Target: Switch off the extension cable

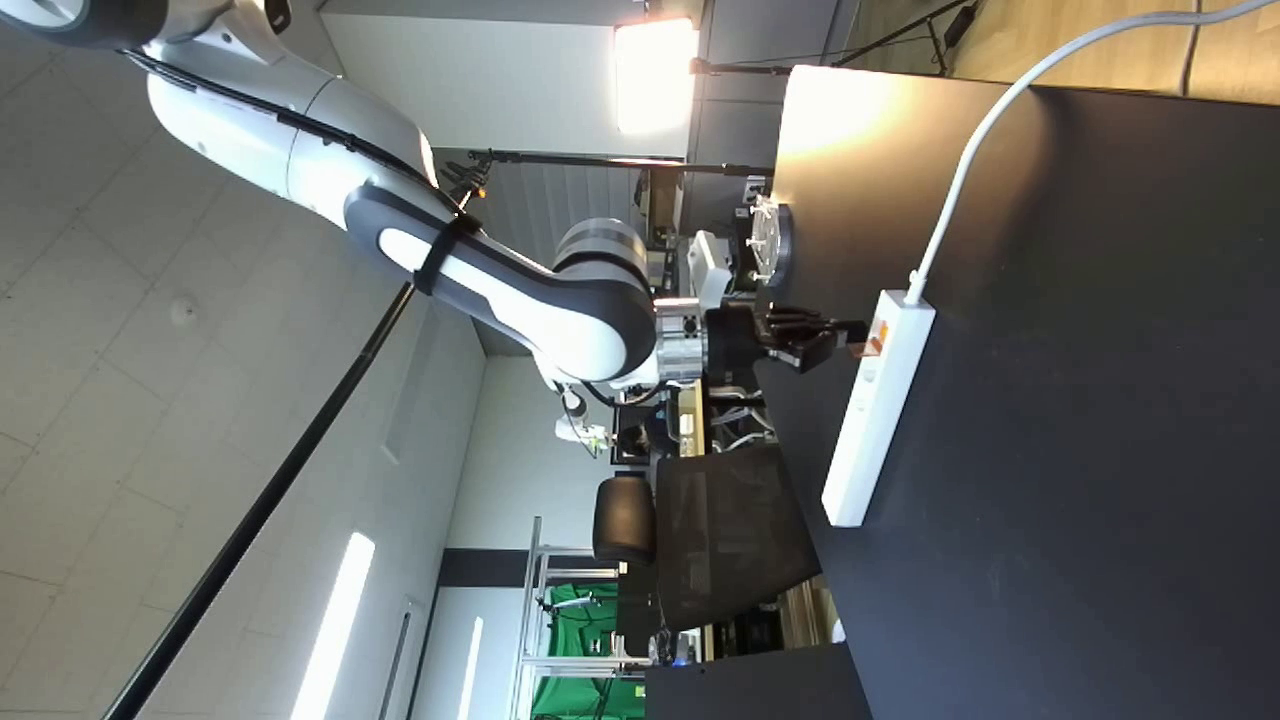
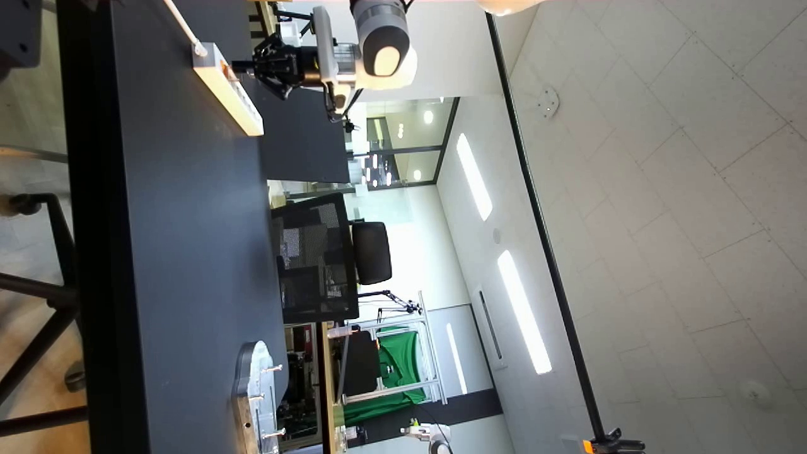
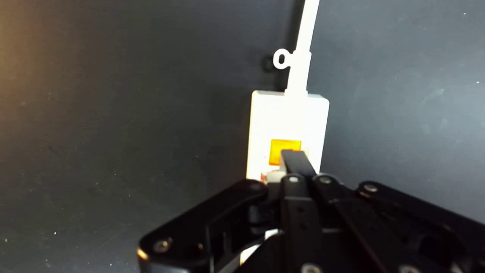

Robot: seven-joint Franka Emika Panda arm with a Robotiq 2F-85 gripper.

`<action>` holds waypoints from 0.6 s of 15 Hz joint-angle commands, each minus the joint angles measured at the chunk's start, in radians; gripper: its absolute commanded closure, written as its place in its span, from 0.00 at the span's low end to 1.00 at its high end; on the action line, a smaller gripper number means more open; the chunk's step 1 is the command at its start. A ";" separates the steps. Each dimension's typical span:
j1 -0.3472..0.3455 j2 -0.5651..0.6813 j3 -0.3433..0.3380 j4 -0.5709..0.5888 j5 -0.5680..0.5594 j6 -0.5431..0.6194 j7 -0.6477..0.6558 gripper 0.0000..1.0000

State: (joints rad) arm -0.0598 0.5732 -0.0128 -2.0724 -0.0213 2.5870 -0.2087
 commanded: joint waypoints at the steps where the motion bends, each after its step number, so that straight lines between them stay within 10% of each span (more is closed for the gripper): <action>1: 0.005 0.009 0.005 0.019 -0.012 -0.006 0.030 1.00; 9: 0.036 0.030 -0.012 0.028 -0.033 0.030 0.056 1.00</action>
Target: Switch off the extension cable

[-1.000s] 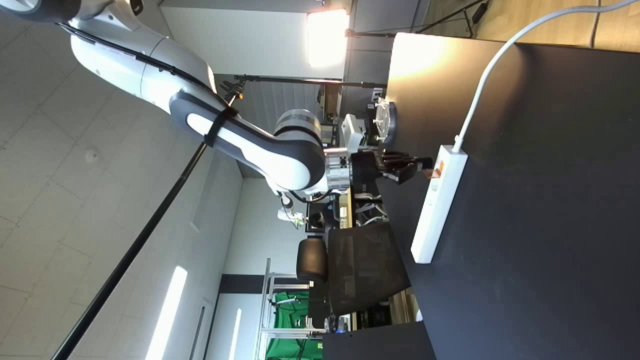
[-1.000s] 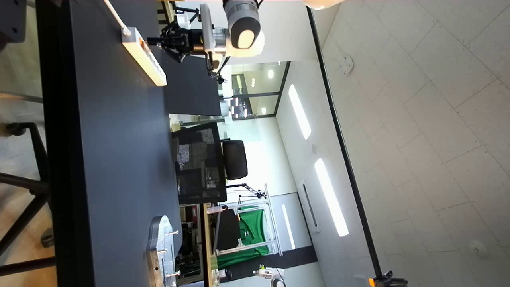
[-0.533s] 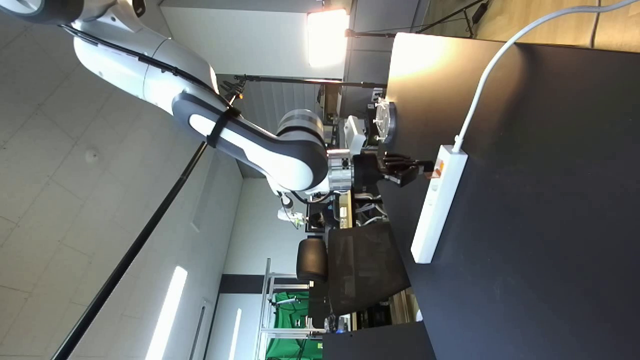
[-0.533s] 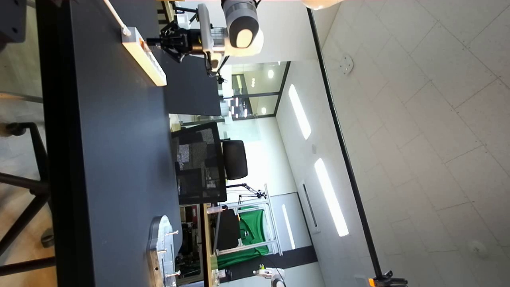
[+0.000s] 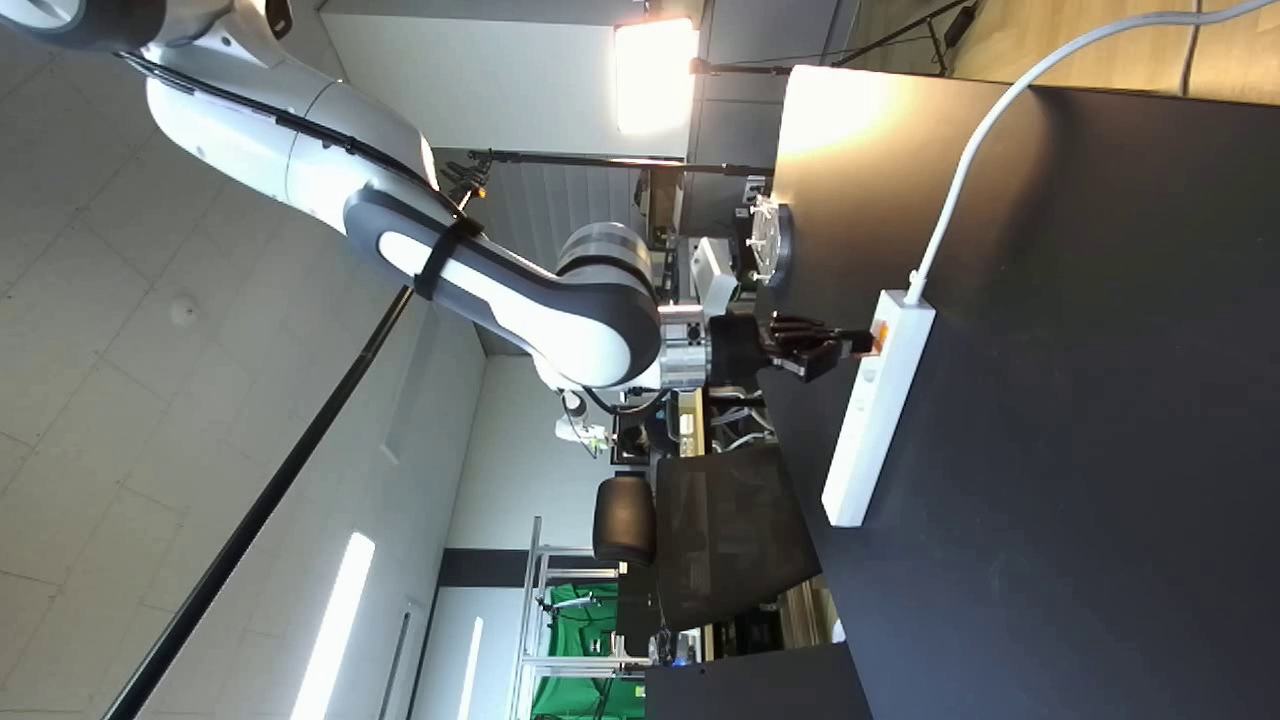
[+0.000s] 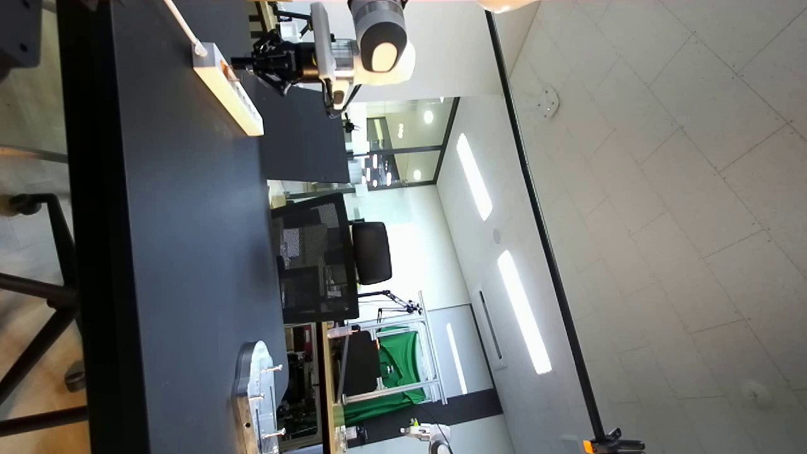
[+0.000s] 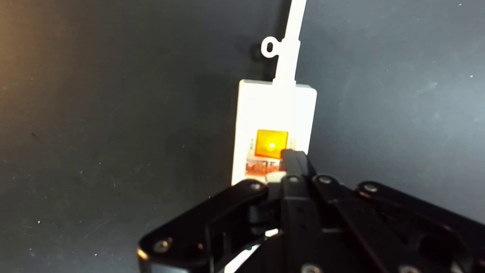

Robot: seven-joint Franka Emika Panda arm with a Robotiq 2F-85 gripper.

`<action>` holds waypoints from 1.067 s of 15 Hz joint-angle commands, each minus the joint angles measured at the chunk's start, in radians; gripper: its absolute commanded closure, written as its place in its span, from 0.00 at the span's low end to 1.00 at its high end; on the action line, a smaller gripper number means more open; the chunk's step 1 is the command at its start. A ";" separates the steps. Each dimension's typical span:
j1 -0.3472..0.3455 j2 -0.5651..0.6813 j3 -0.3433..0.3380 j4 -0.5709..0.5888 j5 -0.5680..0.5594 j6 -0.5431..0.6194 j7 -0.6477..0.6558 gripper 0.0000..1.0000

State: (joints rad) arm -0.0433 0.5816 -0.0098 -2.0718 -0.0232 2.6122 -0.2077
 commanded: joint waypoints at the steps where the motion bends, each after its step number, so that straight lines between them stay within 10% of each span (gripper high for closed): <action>1: 0.028 0.023 -0.023 0.029 -0.037 0.000 0.069 1.00; 16: 0.004 0.017 0.000 0.010 -0.027 0.000 0.030 1.00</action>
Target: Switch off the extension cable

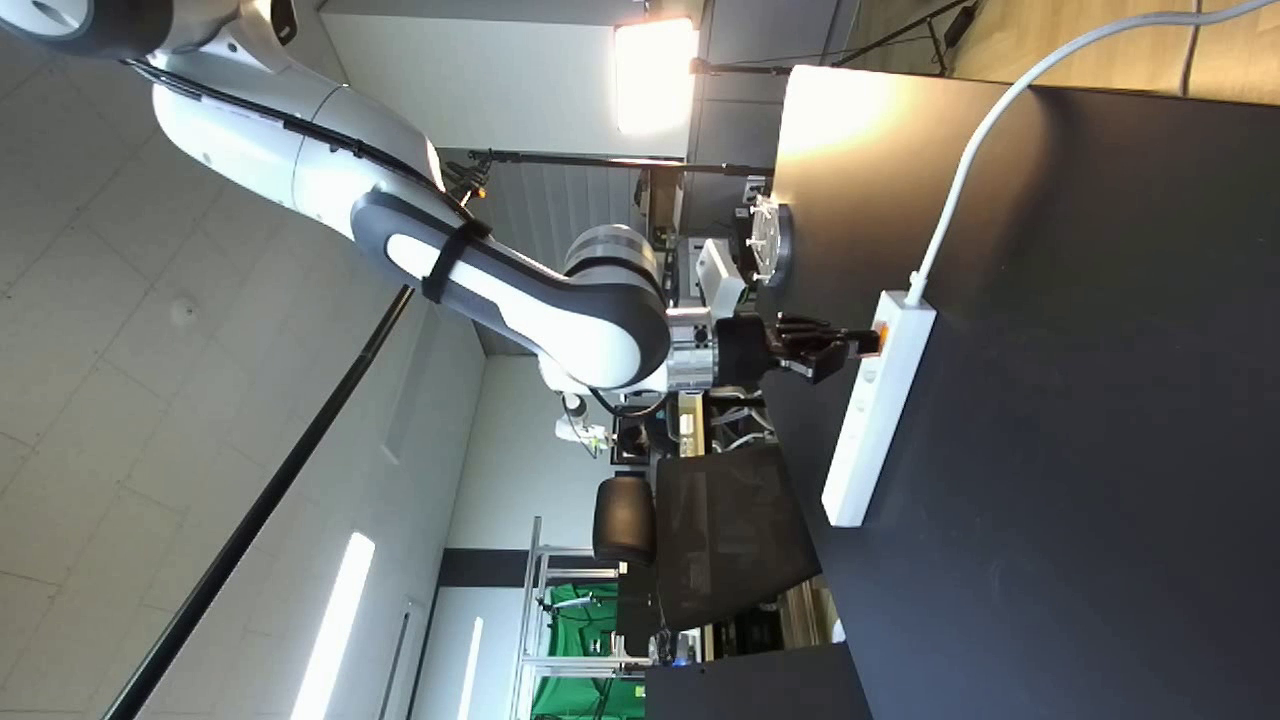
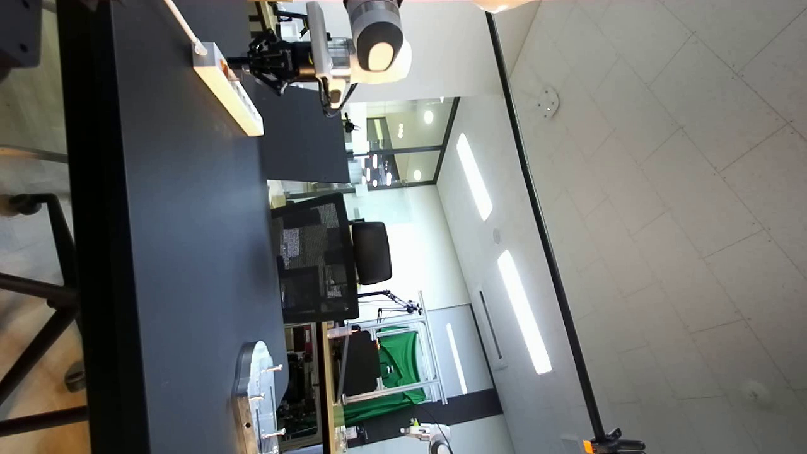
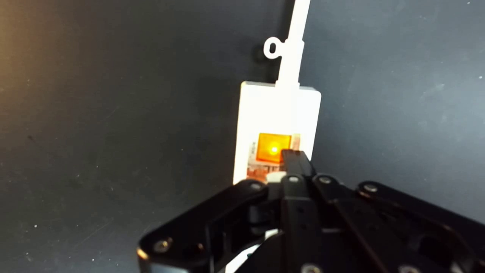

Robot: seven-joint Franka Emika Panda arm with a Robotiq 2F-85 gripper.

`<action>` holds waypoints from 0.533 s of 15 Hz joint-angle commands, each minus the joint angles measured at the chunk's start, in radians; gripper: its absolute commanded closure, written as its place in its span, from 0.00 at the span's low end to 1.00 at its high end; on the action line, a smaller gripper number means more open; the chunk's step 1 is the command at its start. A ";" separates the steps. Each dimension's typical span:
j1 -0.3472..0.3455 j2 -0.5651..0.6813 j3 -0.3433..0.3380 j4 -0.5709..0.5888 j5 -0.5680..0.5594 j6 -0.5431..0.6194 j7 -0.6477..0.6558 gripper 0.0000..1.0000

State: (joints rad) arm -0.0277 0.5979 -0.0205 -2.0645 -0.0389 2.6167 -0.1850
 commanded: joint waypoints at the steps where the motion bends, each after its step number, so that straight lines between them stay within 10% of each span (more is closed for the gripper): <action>1: -0.013 0.005 0.011 0.004 -0.010 -0.003 0.008 1.00; 8: -0.055 0.070 0.039 0.029 0.024 0.007 -0.009 1.00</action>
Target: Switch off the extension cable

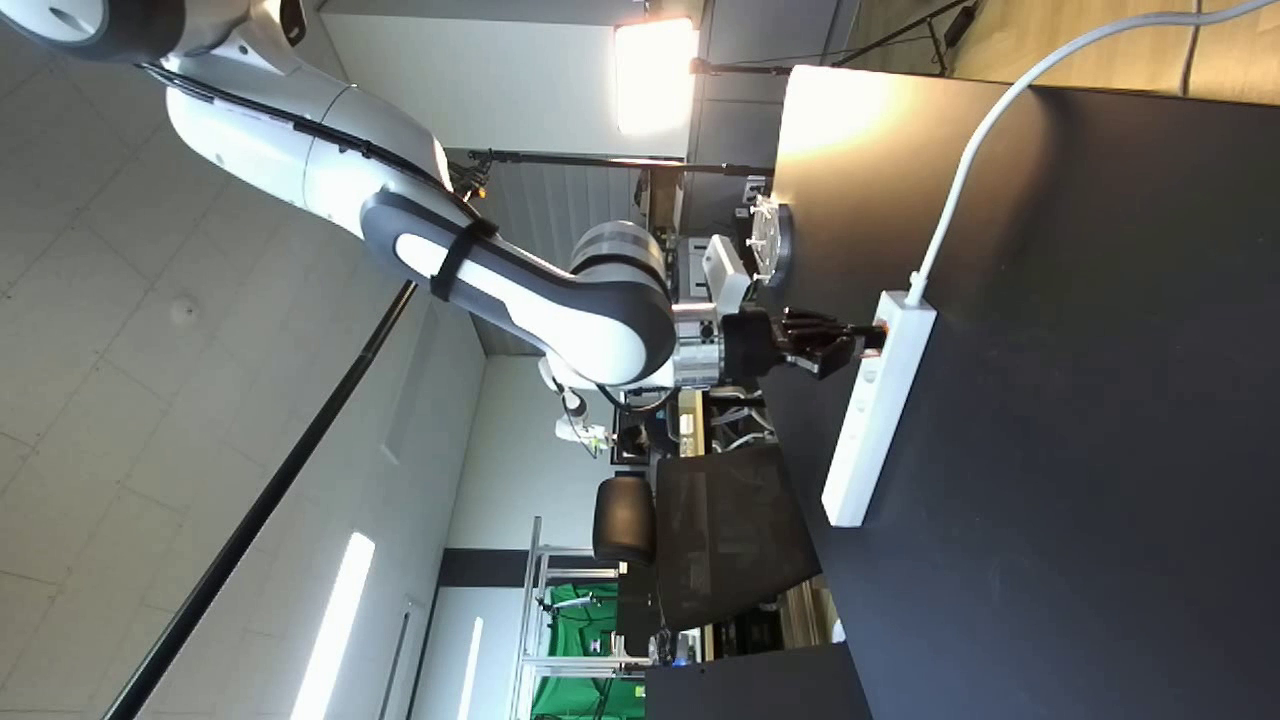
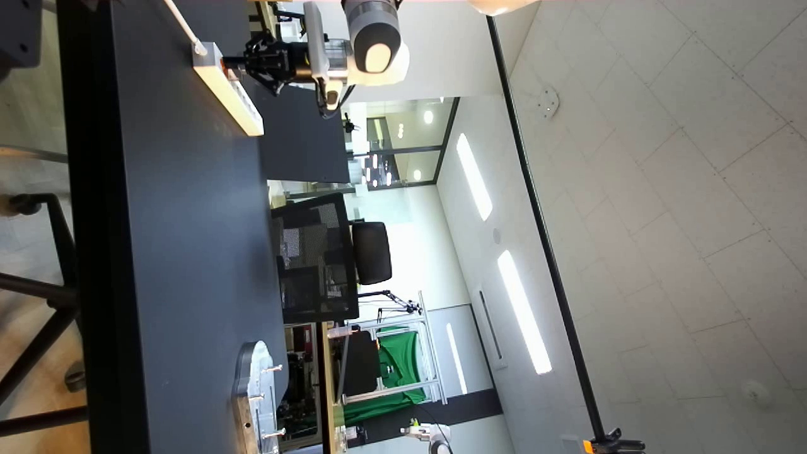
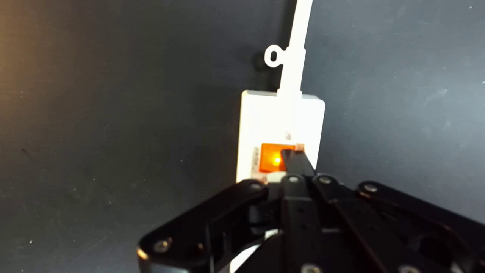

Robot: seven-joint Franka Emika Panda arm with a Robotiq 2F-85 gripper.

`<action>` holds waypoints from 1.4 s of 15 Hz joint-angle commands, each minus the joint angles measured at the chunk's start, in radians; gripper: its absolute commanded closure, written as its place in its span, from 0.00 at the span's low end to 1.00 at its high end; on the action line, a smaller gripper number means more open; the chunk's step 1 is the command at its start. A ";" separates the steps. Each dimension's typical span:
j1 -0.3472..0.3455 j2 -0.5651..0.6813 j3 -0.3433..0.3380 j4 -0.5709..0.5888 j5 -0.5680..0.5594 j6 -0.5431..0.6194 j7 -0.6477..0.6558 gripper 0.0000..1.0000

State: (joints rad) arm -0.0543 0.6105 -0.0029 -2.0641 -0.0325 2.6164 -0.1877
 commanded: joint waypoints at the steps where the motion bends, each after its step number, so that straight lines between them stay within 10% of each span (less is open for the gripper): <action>1: -0.035 0.070 0.026 0.028 0.023 0.020 -0.008 1.00; 21: -0.095 -0.109 0.059 0.016 0.062 -0.113 -0.112 1.00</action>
State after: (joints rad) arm -0.1306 0.5482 0.0442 -2.0531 0.0198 2.5701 -0.2702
